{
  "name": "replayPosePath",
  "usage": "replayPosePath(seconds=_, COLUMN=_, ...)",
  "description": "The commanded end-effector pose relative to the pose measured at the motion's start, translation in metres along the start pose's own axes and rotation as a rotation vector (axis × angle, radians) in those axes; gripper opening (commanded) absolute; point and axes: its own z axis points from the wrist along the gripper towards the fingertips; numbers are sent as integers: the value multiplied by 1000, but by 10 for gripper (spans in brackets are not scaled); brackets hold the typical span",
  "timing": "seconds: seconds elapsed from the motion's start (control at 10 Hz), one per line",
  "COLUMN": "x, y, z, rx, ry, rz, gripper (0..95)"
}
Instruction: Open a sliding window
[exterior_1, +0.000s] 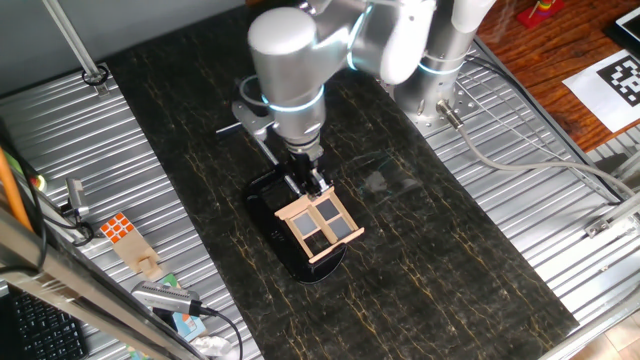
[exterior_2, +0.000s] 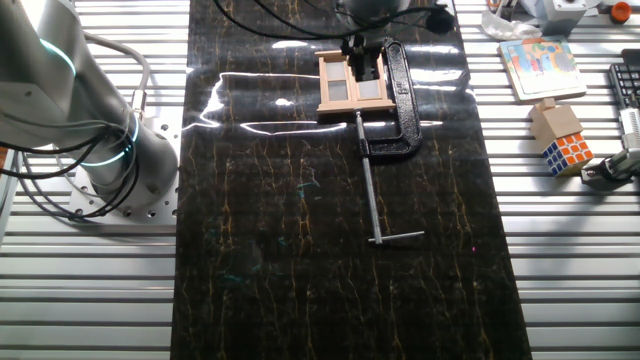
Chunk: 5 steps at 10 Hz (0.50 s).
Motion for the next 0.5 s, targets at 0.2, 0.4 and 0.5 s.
replayPosePath(seconds=0.2, x=0, y=0, z=-1, rx=-29, ry=73, rz=0, gripper=0)
replayPosePath(seconds=0.4, x=0, y=0, z=-1, rx=-48, ry=128, rz=-4, gripper=0)
replayPosePath(seconds=0.5, x=0, y=0, z=-1, rx=-51, ry=143, rz=-3, gripper=0)
